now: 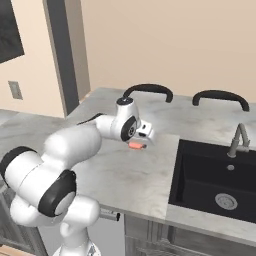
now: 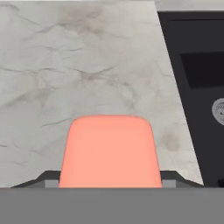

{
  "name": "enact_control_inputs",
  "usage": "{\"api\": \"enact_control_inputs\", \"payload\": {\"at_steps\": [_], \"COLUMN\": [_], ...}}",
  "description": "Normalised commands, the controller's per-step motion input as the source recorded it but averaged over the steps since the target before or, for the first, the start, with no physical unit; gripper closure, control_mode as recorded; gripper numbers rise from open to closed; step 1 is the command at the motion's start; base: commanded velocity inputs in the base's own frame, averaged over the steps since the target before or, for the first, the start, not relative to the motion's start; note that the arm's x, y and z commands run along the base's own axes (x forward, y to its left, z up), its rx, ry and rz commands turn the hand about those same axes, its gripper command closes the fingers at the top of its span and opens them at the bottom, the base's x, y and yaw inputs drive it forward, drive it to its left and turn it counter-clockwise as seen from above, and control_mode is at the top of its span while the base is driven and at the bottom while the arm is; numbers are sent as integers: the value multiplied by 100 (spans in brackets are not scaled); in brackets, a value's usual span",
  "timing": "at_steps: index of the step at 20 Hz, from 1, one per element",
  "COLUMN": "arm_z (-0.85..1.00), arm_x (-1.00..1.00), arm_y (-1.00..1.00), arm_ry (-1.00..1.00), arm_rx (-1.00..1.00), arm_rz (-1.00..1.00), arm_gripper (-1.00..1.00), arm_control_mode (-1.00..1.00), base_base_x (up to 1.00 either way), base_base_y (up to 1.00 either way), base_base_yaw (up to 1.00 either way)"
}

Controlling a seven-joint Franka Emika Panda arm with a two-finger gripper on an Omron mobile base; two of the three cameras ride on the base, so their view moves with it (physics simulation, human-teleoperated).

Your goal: Locate and retrieve the bar soap and soap dispenser from the cabinet. Place them next to the sink.

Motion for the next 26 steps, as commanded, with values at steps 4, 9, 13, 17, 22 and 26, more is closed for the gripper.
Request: {"api": "enact_control_inputs", "payload": {"at_steps": [4, 9, 13, 17, 22, 26], "arm_z": [-21, -29, -51, -41, -11, -34], "arm_x": [70, 58, 64, 34, 25, 16], "arm_y": [-51, -32, -44, -29, -5, 0], "arm_ry": [24, 16, 12, 5, 1, 6], "arm_rx": [2, 1, 18, 11, -9, -13], "arm_rz": [0, 0, 0, 0, 0, 0], "arm_gripper": [100, 100, 100, 100, 100, 100], "arm_control_mode": [-100, -100, -100, -100, -100, -100], "base_base_x": [0, 0, 0, 0, 0, 0], "base_base_y": [0, 0, 0, 0, 0, 0], "base_base_yaw": [0, 0, 0, 0, 0, 0]}}
